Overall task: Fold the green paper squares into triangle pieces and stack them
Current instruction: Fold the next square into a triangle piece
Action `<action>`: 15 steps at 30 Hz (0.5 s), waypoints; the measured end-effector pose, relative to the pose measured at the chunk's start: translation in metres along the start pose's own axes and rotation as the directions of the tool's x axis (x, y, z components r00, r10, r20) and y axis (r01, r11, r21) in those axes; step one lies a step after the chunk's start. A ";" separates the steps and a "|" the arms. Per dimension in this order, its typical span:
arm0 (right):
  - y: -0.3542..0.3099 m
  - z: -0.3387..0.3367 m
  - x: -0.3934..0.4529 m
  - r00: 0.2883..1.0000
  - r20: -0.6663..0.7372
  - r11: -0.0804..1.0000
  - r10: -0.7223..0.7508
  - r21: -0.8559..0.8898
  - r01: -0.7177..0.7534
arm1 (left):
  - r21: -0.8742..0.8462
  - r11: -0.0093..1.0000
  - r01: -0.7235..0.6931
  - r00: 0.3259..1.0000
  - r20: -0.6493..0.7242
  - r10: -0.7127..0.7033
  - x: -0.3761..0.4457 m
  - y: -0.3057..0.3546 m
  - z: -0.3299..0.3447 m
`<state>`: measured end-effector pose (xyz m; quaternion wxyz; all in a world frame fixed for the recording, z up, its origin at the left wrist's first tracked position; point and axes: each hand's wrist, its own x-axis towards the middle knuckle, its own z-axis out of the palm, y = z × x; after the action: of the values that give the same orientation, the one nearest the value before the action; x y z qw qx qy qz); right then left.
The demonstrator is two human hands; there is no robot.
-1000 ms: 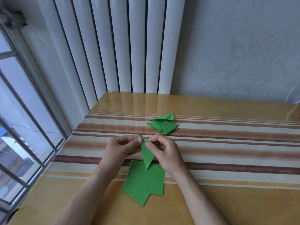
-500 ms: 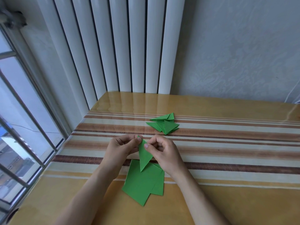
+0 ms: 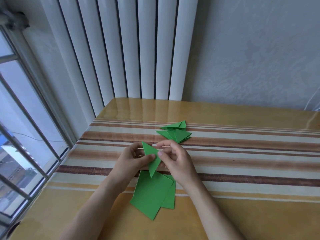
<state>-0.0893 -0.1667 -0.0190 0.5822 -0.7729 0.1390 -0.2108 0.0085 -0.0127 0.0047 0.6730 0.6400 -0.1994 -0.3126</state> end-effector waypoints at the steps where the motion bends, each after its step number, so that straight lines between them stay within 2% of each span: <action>1: 0.000 0.000 0.000 0.999 0.044 1.000 -0.014 -0.017 0.015 | 0.002 1.000 0.000 1.000 -0.012 0.000 0.001 -0.001 -0.001; 4: -0.002 0.004 -0.002 0.992 0.124 0.996 -0.029 -0.082 0.040 | -0.002 1.000 0.004 1.000 -0.010 -0.004 0.002 -0.002 -0.002; 7: 0.002 0.004 -0.002 0.998 0.050 0.990 -0.031 -0.134 0.038 | -0.016 1.000 0.003 1.000 0.024 -0.002 0.001 -0.001 -0.001; 12: -0.001 0.002 0.000 0.996 -0.082 0.998 0.016 -0.066 -0.021 | -0.041 0.999 -0.017 0.999 0.048 0.019 0.001 0.001 -0.001; 15: -0.001 0.002 -0.001 0.993 -0.105 0.997 0.058 -0.049 -0.064 | -0.003 0.999 -0.048 0.998 0.034 0.048 0.002 -0.001 -0.002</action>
<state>-0.0890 -0.1641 -0.0186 0.5597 -0.7713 0.1982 -0.2290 0.0111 -0.0132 0.0031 0.6775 0.6290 -0.2257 -0.3073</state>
